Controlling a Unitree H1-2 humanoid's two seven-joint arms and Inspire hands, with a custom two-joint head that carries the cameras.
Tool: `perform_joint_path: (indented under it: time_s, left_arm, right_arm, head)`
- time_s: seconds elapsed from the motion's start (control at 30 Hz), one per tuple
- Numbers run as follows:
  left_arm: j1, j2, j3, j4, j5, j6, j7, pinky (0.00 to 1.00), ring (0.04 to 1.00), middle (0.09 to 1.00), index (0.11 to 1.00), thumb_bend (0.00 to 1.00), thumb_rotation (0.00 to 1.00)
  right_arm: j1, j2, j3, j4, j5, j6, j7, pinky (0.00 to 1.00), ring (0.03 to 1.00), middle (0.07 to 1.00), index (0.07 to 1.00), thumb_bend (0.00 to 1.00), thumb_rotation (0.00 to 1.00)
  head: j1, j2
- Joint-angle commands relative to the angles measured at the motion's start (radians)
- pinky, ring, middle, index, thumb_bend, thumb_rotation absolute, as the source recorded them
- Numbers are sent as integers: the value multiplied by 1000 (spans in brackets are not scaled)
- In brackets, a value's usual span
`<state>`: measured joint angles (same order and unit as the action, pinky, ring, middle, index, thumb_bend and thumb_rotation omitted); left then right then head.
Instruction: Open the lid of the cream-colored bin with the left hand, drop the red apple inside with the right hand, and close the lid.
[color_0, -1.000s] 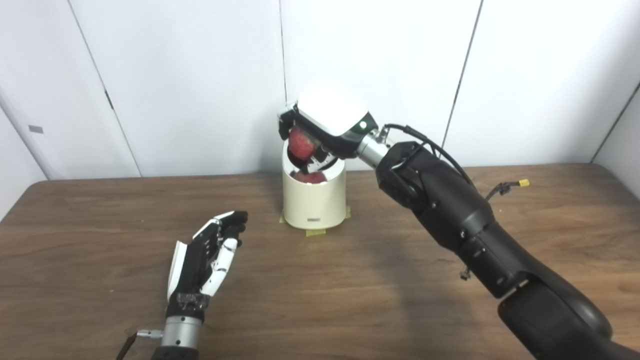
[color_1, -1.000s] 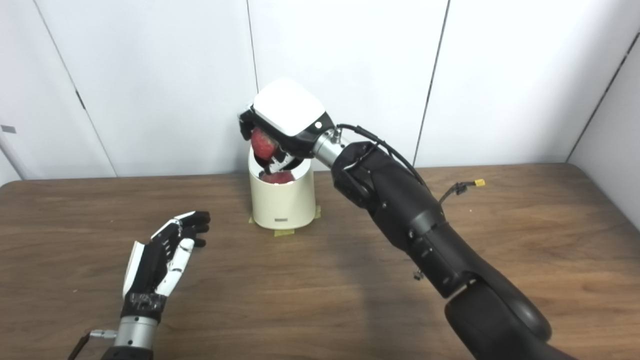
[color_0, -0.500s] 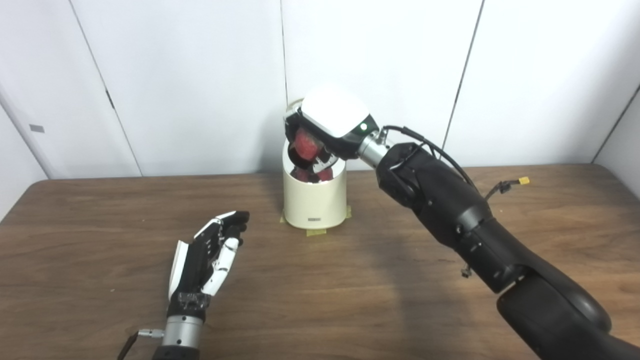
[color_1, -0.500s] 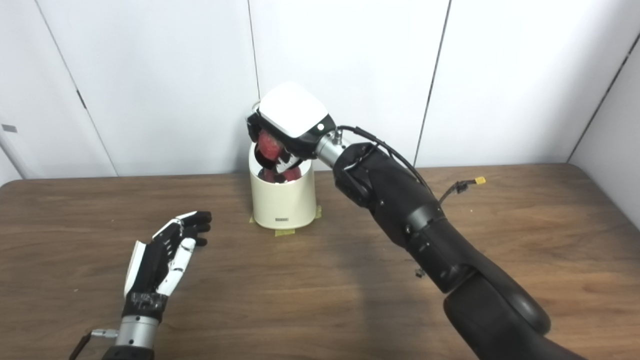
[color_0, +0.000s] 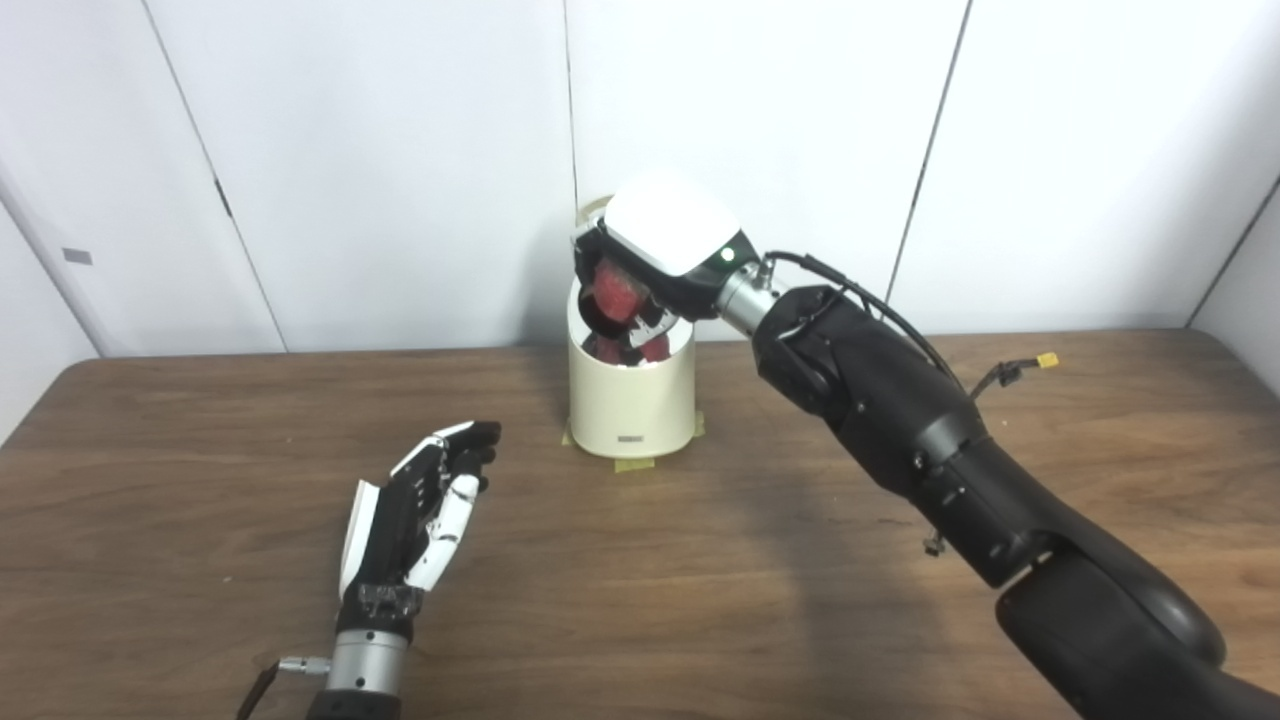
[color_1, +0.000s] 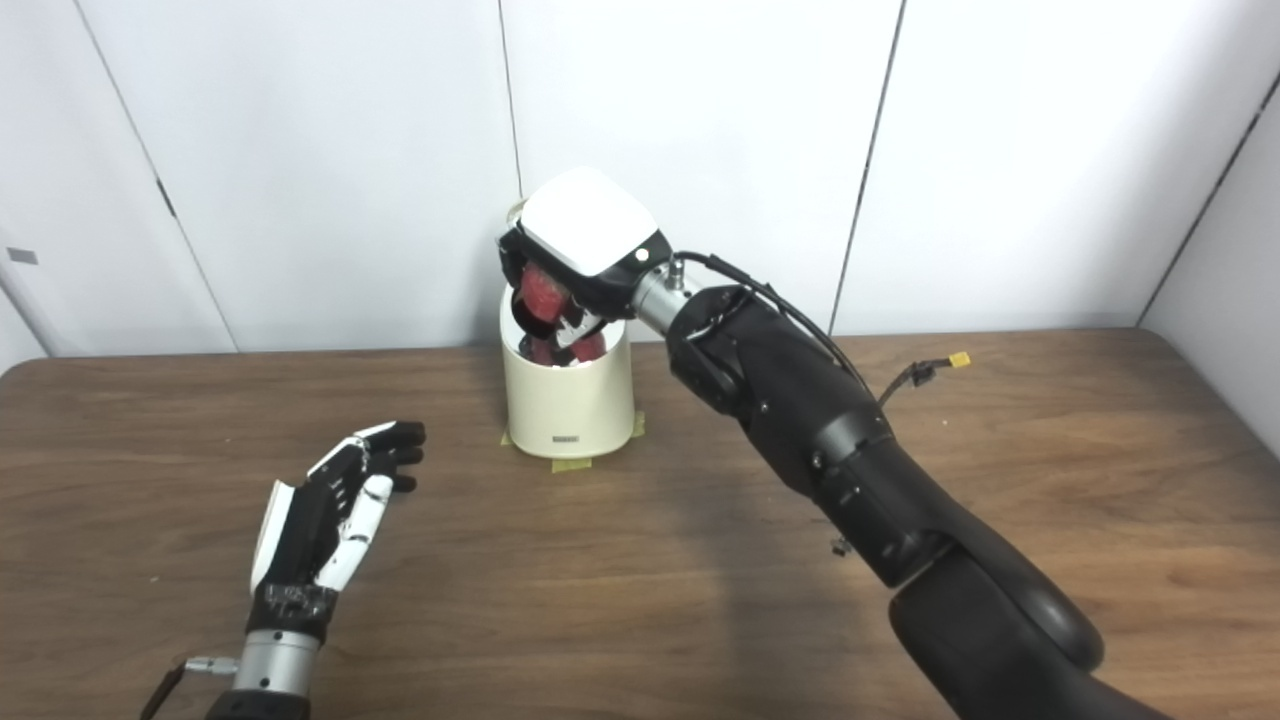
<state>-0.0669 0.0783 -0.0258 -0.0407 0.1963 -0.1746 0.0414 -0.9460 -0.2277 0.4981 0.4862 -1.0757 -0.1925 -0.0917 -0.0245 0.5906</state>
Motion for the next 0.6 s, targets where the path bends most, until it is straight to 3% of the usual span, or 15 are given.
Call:
perform_joint_path:
  time_s: [0.0,0.2,0.23,0.3,0.57]
  left_arm:
    - [-12,-5,-3,-9,8,-17,8,658,745,762,732,296,730]
    - [-13,-2,-5,-7,12,-19,7,651,738,762,736,302,739]
    - [-13,-1,-5,-7,11,-18,6,653,740,764,737,297,740]
    - [-13,-1,-5,-6,10,-19,5,655,741,764,736,290,737]
    - [-14,1,-6,-5,8,-20,1,651,739,762,734,292,711]
  right_arm:
    - [-41,-23,-9,-33,4,34,15,409,486,591,471,520,93]
    - [-36,-25,-5,-46,-8,49,21,403,506,655,487,524,131]
    - [-36,-25,-4,-48,-9,50,21,402,505,659,531,806,68]
    - [-35,-26,-3,-53,-12,53,22,397,504,664,558,950,35]
    - [-33,-25,2,-53,-28,60,-8,373,488,698,619,999,24]
  head:
    - [-1,0]
    - [-1,0]
    - [-1,0]
    - [-2,0]
    - [-2,1]
